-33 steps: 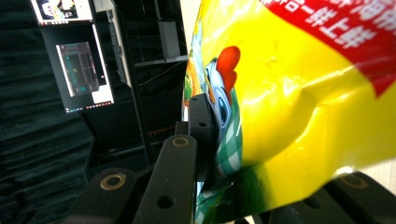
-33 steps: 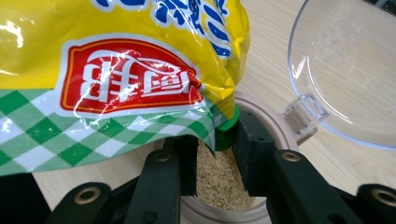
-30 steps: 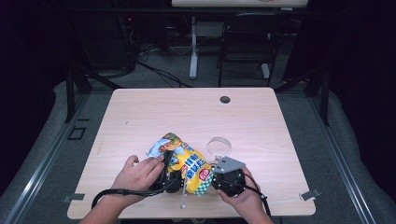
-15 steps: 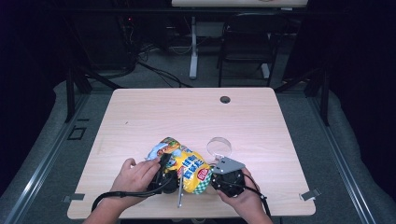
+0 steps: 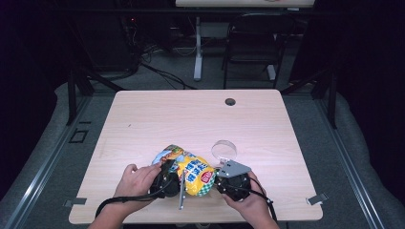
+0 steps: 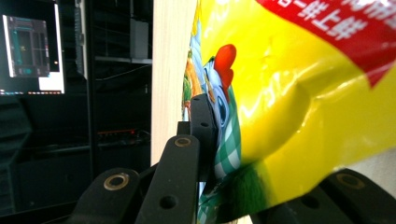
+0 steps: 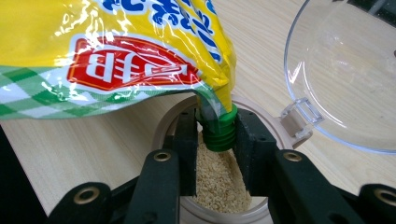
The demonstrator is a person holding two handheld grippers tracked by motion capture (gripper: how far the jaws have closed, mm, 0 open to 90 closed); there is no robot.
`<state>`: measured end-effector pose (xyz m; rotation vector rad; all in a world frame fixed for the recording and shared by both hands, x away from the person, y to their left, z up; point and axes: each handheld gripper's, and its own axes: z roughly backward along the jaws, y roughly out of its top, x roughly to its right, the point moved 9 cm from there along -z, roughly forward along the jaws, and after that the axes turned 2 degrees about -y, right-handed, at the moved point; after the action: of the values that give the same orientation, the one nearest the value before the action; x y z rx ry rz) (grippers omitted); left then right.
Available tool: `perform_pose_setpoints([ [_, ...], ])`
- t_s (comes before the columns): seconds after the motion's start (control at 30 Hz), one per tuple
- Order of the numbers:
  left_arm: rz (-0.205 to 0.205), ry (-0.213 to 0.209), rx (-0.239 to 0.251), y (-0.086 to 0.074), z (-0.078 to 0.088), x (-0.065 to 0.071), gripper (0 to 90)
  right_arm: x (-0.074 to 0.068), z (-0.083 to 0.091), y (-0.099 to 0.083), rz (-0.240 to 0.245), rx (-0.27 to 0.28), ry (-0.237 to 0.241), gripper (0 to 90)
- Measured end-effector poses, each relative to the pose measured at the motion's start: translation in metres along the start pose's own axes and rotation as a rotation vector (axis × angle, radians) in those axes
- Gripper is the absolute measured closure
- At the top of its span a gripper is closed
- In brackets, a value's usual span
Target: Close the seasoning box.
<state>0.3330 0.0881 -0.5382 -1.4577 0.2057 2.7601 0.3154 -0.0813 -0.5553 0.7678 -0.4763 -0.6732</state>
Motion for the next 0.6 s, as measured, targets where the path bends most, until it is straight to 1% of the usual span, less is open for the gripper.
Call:
perform_pose_setpoints([
  [0.07,0.012,-0.006,0.008,-0.0008,-0.0011,0.001,86.9,0.0001,0.0,0.0002,-0.001,0.002,-0.001,70.8],
  [0.1,0.021,-0.016,0.009,-0.0015,-0.0016,0.0021,87.0,0.0,0.0,0.0003,0.0,0.003,0.001,70.8],
  [0.17,0.037,-0.025,0.02,-0.0026,-0.0032,0.0036,87.2,0.0,0.0001,0.0005,-0.001,0.003,0.001,70.7],
  [0.27,0.04,-0.035,0.018,-0.004,-0.0036,0.005,87.5,-0.0001,-0.0003,0.001,-0.009,0.009,0.002,70.5],
  [0.37,0.055,-0.042,0.027,-0.0048,-0.0046,0.0056,87.5,0.0003,0.0001,0.001,-0.007,0.009,0.001,70.1],
  [0.43,0.06,-0.046,0.028,-0.0055,-0.0046,0.0061,87.6,0.0005,0.0,0.0014,-0.015,0.016,0.001,69.6],
  [0.53,0.08,-0.059,0.037,-0.0065,-0.0057,0.0078,87.6,0.0022,0.0004,0.0011,-0.023,0.018,0.0,67.7],
  [0.6,0.091,-0.058,0.04,-0.0072,-0.0062,0.0082,87.5,0.003,0.0003,0.0014,-0.031,0.026,0.007,65.9],
])
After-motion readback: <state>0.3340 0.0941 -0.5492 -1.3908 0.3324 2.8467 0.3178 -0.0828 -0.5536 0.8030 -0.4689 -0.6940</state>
